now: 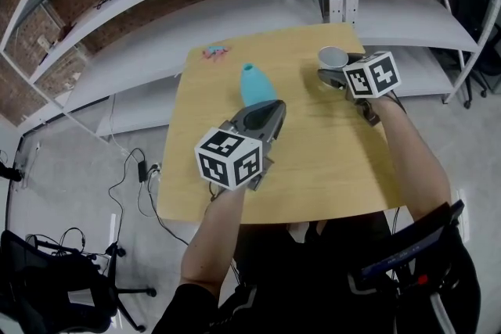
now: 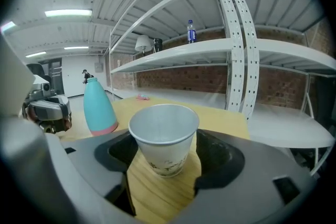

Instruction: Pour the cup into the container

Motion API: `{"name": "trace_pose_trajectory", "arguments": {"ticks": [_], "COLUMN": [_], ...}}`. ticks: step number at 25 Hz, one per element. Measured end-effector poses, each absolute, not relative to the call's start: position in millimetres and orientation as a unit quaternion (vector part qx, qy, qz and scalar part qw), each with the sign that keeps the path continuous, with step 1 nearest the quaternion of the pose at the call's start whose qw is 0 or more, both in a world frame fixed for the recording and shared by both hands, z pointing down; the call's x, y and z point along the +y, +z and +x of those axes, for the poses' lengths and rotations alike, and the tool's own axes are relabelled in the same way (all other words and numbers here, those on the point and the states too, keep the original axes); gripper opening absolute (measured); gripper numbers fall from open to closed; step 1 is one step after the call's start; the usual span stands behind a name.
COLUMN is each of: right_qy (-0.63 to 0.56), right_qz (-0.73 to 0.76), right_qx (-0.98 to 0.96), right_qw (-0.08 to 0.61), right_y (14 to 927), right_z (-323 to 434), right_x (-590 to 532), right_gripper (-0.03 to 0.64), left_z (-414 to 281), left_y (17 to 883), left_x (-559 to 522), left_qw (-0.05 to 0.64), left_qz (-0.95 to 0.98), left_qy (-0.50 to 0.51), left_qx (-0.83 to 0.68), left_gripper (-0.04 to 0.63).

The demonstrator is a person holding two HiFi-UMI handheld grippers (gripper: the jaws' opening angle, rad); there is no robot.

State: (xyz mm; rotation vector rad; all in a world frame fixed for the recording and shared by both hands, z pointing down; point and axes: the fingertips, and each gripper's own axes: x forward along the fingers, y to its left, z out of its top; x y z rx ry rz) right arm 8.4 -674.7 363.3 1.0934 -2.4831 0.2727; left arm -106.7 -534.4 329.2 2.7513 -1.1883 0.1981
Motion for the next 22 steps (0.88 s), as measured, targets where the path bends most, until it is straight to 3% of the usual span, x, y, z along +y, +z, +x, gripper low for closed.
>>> {"name": "trace_pose_trajectory", "arguments": {"ticks": [8, 22], "right_qy": [0.099, 0.034], "right_qz": [0.393, 0.422], "right_qx": [-0.892, -0.897], "right_qw": [0.198, 0.126], "right_y": [361.0, 283.1], "right_z": [21.3, 77.6], "right_x": [-671.7, -593.5], "right_gripper": [0.383, 0.375], "left_z": [-106.0, -115.6], "left_y": [328.8, 307.5], "left_x": [-535.2, -514.8], "left_qw": [0.070, 0.041], "left_qz": [0.913, 0.915], "left_qy": [0.062, 0.030], "left_qx": [-0.398, -0.401], "left_gripper": [-0.002, -0.002]}}
